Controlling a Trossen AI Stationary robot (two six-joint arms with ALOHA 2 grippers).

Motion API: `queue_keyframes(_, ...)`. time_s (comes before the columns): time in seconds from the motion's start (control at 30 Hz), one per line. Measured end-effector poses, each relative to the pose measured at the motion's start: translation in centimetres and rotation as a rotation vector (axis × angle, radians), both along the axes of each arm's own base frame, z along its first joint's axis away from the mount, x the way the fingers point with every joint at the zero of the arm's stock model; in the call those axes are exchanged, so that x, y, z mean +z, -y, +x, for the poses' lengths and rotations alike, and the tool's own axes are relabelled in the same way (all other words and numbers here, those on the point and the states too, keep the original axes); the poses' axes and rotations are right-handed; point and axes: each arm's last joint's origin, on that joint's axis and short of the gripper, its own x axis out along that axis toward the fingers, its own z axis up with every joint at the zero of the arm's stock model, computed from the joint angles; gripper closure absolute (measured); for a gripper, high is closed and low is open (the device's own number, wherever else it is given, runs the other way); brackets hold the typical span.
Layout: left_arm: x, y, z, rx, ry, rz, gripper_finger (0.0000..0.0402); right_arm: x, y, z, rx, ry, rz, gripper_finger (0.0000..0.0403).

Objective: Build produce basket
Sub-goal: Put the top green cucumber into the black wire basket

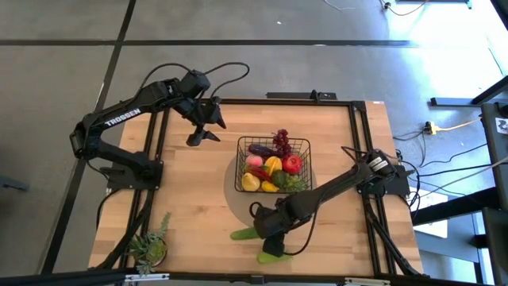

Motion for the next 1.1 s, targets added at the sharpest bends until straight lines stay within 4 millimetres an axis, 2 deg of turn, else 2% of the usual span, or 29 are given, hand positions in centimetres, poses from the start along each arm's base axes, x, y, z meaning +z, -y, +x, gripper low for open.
queue_keyframes(0.23,0.0,0.0,0.0,-0.036,0.007,0.040,0.0168,5.4,1.0,0.3,-0.120,0.106,-0.173,0.0289)
queue_keyframes(0.33,0.0,0.0,0.0,-0.035,0.003,0.040,0.0168,7.3,2.4,-0.2,-0.248,0.105,-0.275,0.0289)
queue_keyframes(0.4,0.0,0.0,0.0,-0.036,0.001,0.039,0.0168,7.9,3.5,-0.6,-0.327,0.069,-0.334,0.0289)
queue_keyframes(0.6,0.4,0.0,-0.7,-0.020,0.017,0.049,0.0168,7.3,6.2,-0.5,-0.409,-0.008,-0.432,0.0289)
queue_keyframes(0.87,0.4,-0.1,-0.7,-0.015,0.013,0.043,0.0168,5.6,11.6,0.4,-0.497,-0.106,-0.518,0.0289)
queue_keyframes(1.1,0.3,-0.2,-0.7,0.032,-0.011,0.067,0.0168,2.9,15.2,0.9,-0.432,-0.219,-0.480,0.0289)
